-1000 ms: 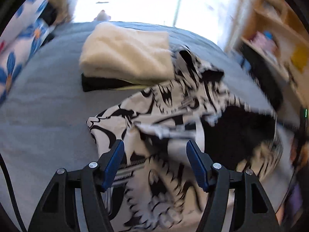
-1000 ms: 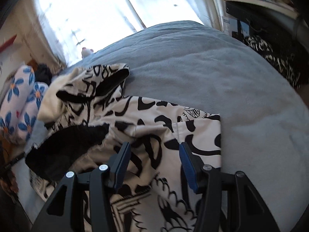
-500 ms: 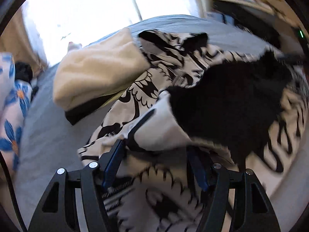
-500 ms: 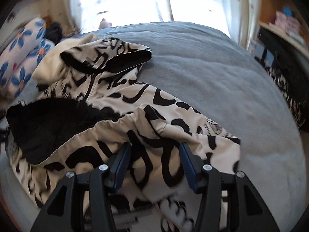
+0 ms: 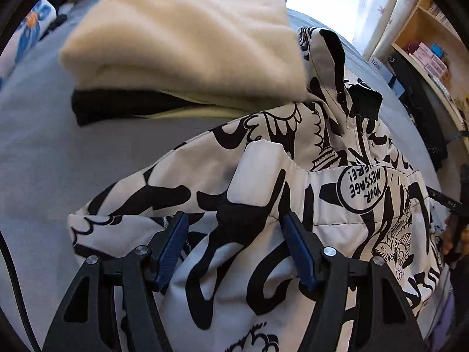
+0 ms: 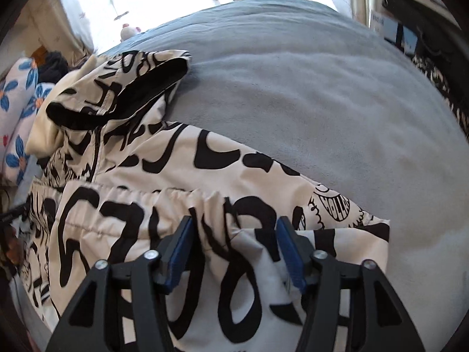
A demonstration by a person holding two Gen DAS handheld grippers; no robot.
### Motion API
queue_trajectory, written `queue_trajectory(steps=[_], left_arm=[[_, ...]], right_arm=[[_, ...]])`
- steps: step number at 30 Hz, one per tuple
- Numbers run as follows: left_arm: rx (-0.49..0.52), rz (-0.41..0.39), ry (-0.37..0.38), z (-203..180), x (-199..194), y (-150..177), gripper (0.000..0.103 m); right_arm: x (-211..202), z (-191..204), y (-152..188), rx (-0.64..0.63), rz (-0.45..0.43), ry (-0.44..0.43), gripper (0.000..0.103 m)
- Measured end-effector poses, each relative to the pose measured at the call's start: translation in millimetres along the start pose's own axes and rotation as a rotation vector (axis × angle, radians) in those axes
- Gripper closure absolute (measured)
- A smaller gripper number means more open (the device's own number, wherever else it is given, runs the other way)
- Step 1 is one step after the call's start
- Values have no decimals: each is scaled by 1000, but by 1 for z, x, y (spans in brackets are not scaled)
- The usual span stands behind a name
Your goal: Fold large clothes
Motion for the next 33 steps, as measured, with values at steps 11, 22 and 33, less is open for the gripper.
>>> queue_trajectory(steps=[11, 22, 33], left_arm=[[-8, 44, 101, -5, 11, -11, 66], [42, -162, -34, -33, -60, -7, 95], [-8, -202, -101, -23, -70, -14, 96]], right_arm=[[14, 1, 3, 55, 12, -79, 67], [-65, 14, 5, 47, -204, 33, 103], [-74, 18, -29, 71, -183, -44, 101]])
Point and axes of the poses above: each gripper's, at about its wrist camera, not at the fingertips, and x roughly the way its jaws point, z to its left, y to its underside, the point moved 6 cm from there along x, roughly the way its jaws point, and after that the axes turned 4 degrees about -x, right-handed, at the moved point
